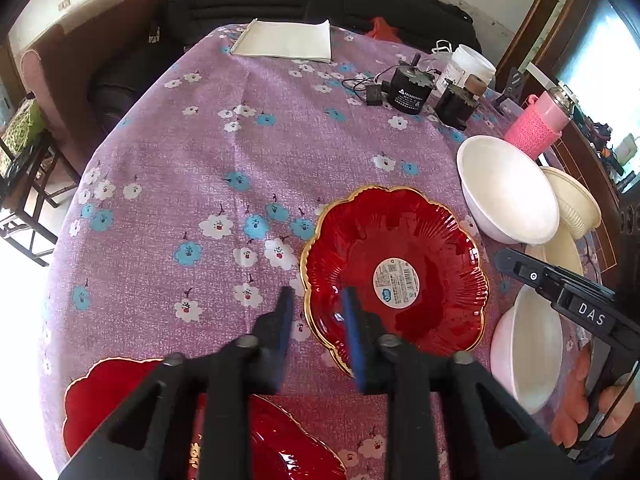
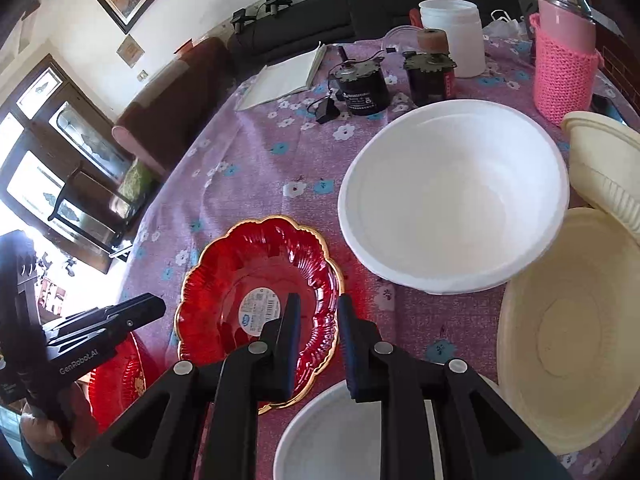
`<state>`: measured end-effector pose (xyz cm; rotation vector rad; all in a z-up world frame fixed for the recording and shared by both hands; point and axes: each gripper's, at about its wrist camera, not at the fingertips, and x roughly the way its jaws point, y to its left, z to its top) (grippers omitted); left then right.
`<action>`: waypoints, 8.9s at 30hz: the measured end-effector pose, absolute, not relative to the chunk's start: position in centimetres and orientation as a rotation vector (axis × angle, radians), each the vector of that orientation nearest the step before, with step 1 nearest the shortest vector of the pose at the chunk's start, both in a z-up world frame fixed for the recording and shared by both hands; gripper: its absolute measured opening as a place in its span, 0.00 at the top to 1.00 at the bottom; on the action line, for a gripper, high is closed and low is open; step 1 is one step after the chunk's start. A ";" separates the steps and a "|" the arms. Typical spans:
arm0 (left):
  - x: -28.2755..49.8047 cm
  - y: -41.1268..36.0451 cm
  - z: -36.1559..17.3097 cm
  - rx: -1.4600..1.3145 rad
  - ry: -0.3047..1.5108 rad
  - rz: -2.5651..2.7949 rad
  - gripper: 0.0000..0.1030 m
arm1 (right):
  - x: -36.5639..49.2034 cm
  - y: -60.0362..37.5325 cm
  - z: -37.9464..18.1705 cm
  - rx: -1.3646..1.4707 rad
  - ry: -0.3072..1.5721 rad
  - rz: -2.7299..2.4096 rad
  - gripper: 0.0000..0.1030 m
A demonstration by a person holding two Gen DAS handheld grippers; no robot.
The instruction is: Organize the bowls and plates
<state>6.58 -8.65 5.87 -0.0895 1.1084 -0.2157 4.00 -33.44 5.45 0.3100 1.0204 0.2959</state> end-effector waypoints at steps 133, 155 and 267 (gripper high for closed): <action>-10.7 -16.6 4.9 0.076 0.904 -0.467 0.35 | -15.4 -38.1 5.3 0.264 0.787 0.139 0.48; -10.2 -19.6 1.0 0.175 0.866 -0.460 0.35 | -11.2 -41.6 1.6 0.445 0.823 0.113 0.48; -9.1 -18.5 5.1 0.140 0.780 -0.381 0.78 | -14.4 -35.7 4.7 0.333 0.688 0.252 0.80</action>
